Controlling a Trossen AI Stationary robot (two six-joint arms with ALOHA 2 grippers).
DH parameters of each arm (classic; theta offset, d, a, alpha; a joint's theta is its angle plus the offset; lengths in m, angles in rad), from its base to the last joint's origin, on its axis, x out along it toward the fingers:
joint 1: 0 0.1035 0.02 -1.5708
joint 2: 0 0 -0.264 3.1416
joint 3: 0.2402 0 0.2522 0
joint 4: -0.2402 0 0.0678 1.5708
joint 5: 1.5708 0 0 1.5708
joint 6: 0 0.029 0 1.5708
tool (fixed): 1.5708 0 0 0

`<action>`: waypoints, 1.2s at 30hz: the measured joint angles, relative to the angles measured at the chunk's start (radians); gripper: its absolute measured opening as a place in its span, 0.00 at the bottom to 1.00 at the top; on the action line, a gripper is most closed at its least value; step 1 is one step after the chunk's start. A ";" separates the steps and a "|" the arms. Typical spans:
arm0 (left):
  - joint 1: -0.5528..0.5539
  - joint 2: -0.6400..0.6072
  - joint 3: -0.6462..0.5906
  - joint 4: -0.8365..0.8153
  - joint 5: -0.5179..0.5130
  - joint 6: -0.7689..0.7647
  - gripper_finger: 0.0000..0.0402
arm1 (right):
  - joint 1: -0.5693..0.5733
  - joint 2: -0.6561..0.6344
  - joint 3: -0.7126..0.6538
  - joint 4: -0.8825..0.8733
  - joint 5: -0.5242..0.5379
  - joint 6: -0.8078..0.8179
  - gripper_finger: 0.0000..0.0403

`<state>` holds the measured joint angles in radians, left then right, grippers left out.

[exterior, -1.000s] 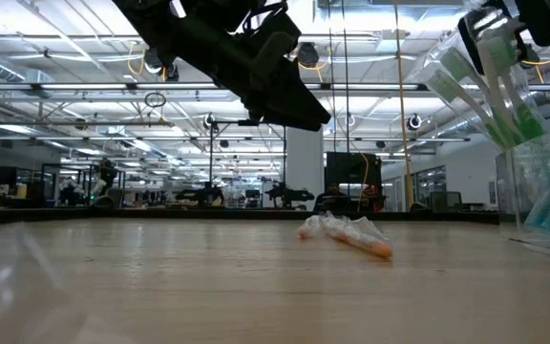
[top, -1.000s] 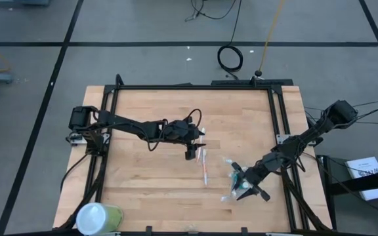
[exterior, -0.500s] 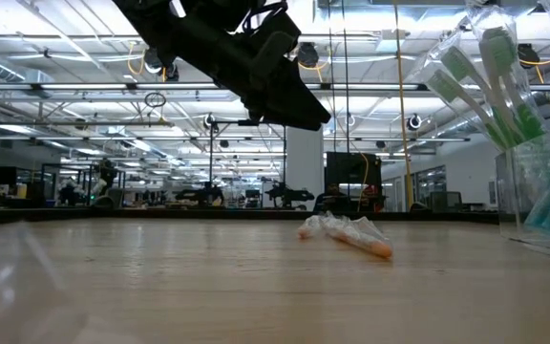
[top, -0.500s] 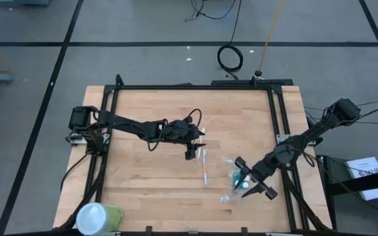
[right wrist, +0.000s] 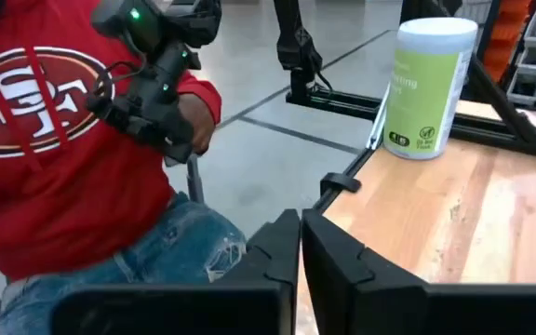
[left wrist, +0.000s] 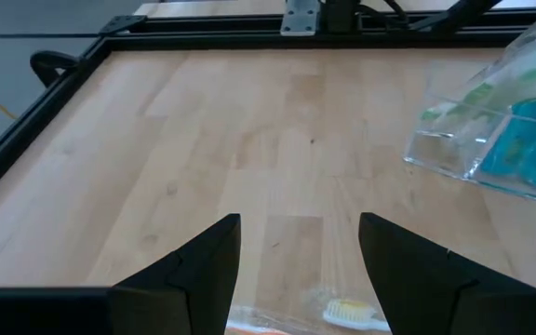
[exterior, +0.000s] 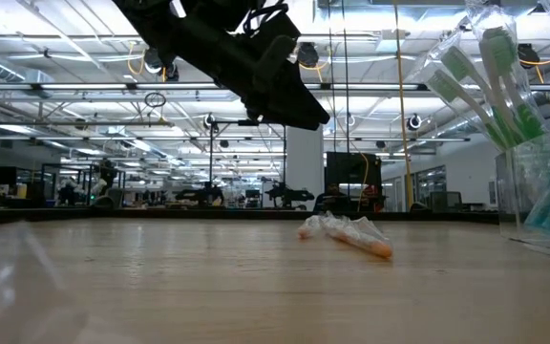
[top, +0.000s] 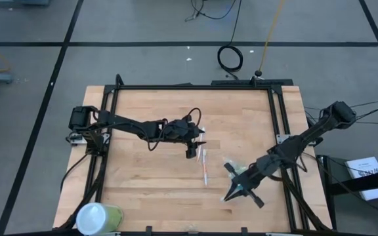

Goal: Pick & Place toothbrushing station
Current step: Put the orange toothbrush into the bottom section of the transparent organizer

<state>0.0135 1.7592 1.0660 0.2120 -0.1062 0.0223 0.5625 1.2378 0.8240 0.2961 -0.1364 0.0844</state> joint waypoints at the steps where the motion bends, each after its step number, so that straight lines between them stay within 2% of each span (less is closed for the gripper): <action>1: 0.000 0.000 0.000 0.001 0.000 0.000 0.57 | 0.000 0.017 0.001 0.020 0.000 0.008 0.01; 8: 0.001 0.000 0.000 0.002 -0.045 -0.019 0.57 | 0.000 0.140 0.001 0.124 0.002 0.092 0.00; 13: 0.001 0.000 0.000 -0.004 -0.045 -0.026 0.57 | 0.002 0.193 0.002 0.097 0.016 0.155 0.00; 19: 0.001 0.000 0.000 -0.009 -0.045 -0.028 0.57 | 0.009 0.218 0.003 0.030 0.081 0.212 0.00; 28: 0.001 0.000 0.000 -0.039 -0.045 -0.036 0.57 | 0.009 0.168 0.001 0.020 0.086 0.201 0.00; 36: 0.001 0.000 0.000 -0.050 -0.043 -0.157 0.57 | 0.009 0.042 0.001 0.033 0.085 0.080 0.00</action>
<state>0.0147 1.7592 1.0660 0.1618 -0.1497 -0.1346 0.5714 1.2795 0.8253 0.3290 -0.0518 0.1648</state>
